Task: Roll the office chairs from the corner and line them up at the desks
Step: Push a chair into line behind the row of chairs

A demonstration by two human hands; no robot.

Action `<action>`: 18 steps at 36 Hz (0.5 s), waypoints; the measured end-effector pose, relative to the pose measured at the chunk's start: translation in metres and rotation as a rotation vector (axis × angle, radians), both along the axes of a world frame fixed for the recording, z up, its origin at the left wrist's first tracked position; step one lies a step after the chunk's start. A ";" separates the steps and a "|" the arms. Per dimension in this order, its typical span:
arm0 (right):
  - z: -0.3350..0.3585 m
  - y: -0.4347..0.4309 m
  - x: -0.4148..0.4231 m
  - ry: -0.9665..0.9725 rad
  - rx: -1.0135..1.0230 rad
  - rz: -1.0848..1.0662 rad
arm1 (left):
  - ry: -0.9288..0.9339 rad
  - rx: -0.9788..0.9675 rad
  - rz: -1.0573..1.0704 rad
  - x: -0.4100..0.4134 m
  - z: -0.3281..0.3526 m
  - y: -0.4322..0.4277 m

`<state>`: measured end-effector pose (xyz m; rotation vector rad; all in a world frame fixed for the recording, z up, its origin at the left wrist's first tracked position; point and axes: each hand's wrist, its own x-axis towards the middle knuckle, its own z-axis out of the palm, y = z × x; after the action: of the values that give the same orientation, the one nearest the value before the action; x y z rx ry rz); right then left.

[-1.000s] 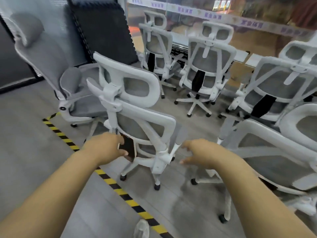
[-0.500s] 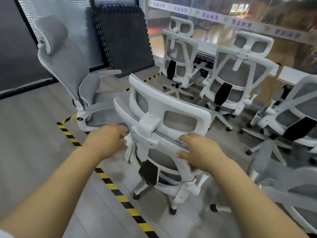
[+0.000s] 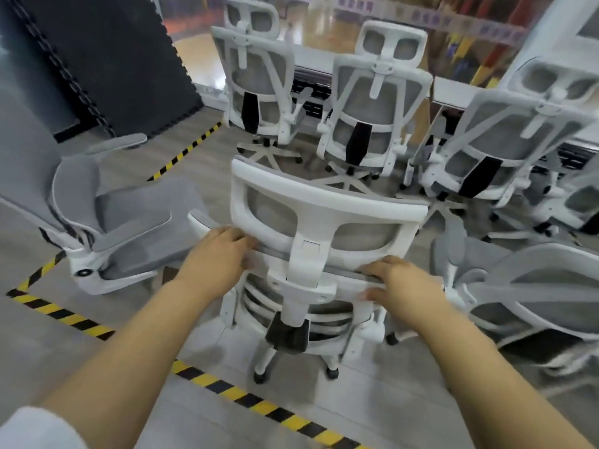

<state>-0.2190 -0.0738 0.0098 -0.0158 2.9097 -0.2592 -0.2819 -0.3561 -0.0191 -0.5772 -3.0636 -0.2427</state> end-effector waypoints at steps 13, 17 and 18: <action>-0.015 0.003 -0.031 0.087 -0.121 -0.179 | 0.009 0.078 -0.104 -0.052 -0.002 0.000; -0.015 0.013 -0.056 0.083 -0.128 -0.176 | 0.011 0.092 -0.106 -0.079 -0.002 0.009; -0.015 0.016 -0.063 0.084 -0.128 -0.176 | 0.010 0.101 -0.111 -0.086 -0.002 0.013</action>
<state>-0.2821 -0.0577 -0.0050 0.2145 2.9748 -0.4857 -0.3674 -0.3433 -0.0210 -0.7413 -2.9918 -0.3932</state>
